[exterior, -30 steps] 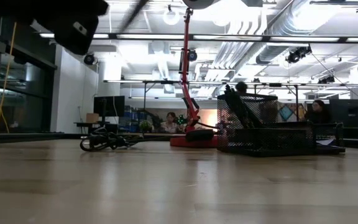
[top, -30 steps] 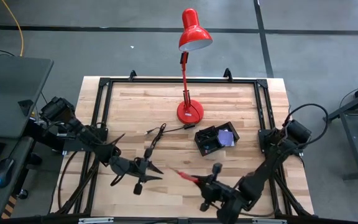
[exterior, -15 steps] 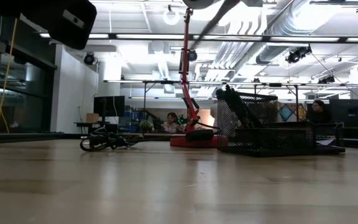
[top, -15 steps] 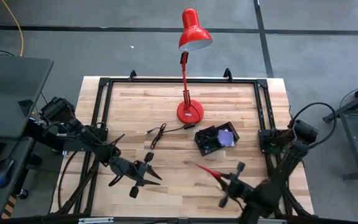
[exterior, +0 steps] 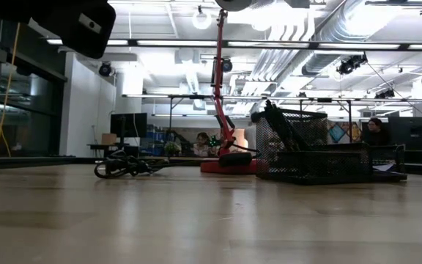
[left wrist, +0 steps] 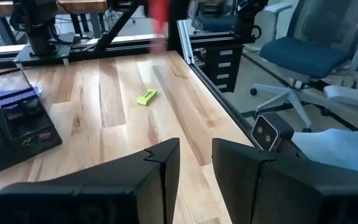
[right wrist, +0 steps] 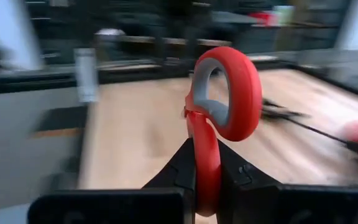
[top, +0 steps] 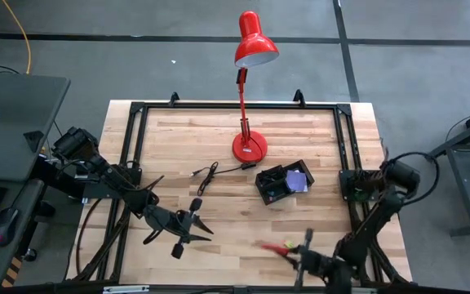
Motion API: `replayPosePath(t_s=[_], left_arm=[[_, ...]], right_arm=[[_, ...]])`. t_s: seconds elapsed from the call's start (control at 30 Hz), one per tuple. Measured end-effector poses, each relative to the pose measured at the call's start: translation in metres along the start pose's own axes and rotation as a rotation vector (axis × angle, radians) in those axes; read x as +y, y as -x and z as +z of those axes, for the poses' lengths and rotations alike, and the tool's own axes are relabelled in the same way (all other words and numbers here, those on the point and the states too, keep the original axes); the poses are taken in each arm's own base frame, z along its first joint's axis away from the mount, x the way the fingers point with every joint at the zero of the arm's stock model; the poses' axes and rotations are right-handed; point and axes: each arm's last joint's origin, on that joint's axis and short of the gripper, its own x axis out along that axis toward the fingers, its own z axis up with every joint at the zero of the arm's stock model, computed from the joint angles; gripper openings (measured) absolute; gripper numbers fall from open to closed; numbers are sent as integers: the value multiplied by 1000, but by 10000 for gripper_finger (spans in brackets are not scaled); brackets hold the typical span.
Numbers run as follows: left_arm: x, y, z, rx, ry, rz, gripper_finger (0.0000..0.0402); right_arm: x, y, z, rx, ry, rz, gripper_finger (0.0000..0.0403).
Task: Pick and place office supplies into organizer
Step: Put the scissors into the desk organizer
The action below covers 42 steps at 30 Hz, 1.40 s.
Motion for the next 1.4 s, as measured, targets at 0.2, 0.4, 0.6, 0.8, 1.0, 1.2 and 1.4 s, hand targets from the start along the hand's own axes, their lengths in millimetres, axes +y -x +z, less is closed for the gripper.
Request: replayPosePath(t_s=[0.2, 0.4, 0.6, 0.8, 1.0, 1.2, 1.4], left_arm=[[0, 0, 0, 0, -2, 0, 83], [-1, 0, -2, 20, -5, -51, 83], [0, 3, -6, -5, -9, -45, 83], [10, 26, -16, -258, 2, -47, 83], [29, 41, -26, -345, -37, -3, 83], [54, 36, -28, -322, 1, -21, 83], [67, 34, -27, -321, 47, -30, 83]], right_arm=[[-8, -25, 17, -175, 20, 370, 8], [-57, -14, 5, -251, 30, 315, 8], [-102, 14, 21, -249, -14, 112, 8], [-126, 28, 45, -213, 27, -15, 8], [-149, 35, 65, -170, 35, -180, 8], [-172, 40, 88, -165, 20, -228, 8], [-189, 40, 101, -165, 4, -264, 8]])
